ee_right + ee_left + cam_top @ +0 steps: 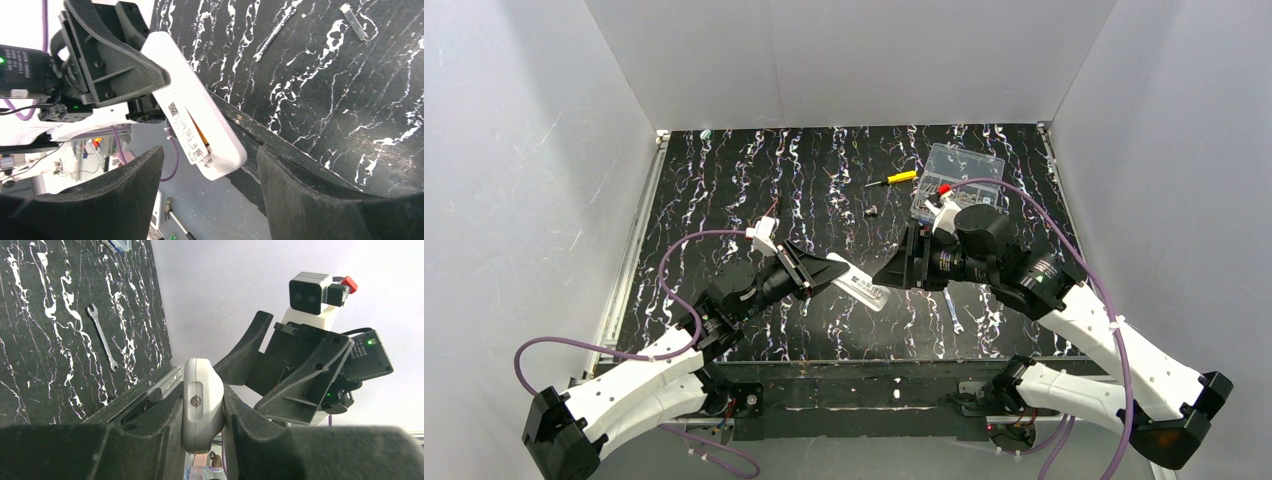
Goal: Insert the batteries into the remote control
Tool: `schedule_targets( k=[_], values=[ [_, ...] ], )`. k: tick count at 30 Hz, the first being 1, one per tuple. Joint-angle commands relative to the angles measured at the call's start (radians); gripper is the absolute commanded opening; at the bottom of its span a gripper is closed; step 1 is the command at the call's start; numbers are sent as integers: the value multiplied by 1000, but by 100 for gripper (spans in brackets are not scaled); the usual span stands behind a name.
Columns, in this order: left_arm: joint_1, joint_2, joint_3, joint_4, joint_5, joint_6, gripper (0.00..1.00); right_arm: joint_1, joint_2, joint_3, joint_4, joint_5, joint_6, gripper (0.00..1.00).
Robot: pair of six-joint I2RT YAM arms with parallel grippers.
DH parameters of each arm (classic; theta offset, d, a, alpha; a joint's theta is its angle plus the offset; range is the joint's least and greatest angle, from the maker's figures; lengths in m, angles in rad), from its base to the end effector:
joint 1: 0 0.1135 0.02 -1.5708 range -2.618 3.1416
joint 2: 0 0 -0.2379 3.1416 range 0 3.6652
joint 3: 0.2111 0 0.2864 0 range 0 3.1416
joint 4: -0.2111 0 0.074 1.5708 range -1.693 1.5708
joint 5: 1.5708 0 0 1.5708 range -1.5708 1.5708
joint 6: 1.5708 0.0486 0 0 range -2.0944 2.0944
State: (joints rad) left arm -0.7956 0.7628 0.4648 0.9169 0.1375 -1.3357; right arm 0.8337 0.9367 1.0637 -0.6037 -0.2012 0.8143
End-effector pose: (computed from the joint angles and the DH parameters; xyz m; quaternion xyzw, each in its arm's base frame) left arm 0.1582 -0.1710 0.3239 -0.0631 0.4568 -0.7912 0.4016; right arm 0.1658 0.1970 0.3443 -0.0605 0.8492 0.4381 0.2886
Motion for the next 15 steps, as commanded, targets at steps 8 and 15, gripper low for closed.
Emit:
schedule_targets(
  k=[8, 15],
  values=[
    [-3, -16, 5, 96, -5, 1, 0, -2, -6, -35, 102, -56, 39, 76],
    [-3, -16, 6, 95, -6, 1, 0, -2, 5, -55, 106, -80, 35, 73]
  ],
)
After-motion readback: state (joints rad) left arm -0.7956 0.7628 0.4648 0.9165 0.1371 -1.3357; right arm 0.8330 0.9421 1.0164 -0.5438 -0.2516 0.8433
